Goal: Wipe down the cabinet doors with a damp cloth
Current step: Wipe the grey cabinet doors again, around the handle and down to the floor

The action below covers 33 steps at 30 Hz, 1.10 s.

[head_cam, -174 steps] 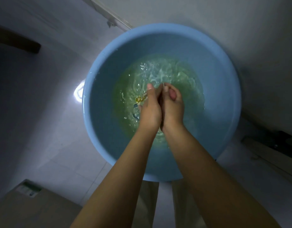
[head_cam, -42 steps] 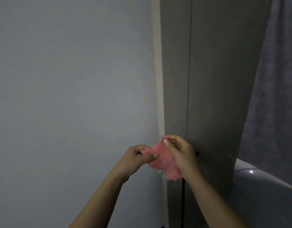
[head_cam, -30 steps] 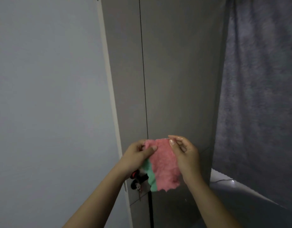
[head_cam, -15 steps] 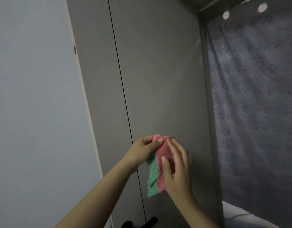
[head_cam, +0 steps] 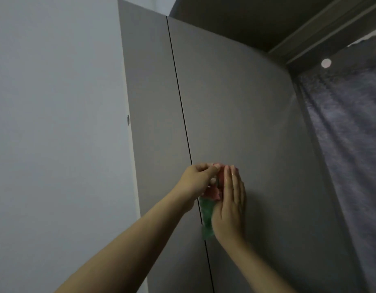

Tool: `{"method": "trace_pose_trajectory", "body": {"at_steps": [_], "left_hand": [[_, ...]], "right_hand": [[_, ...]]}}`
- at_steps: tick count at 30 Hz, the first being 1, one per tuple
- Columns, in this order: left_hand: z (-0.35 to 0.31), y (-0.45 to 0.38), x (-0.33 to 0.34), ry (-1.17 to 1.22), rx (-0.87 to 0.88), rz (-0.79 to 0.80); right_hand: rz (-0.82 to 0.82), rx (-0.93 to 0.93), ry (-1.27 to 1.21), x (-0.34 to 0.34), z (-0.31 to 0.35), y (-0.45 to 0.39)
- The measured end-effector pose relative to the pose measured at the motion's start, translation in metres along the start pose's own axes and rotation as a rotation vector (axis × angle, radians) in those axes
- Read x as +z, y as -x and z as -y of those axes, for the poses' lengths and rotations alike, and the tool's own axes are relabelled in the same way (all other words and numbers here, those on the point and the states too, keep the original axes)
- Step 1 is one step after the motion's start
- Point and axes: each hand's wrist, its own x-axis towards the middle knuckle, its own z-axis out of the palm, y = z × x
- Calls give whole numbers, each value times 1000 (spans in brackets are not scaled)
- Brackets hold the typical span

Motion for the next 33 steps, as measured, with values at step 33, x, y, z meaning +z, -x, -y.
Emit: {"method": "trace_pose_trajectory", "body": {"at_steps": [33], "left_hand": [[-94, -124, -109, -1051, 113, -1221]], "right_hand": [[255, -517, 127, 127, 5, -362]]}}
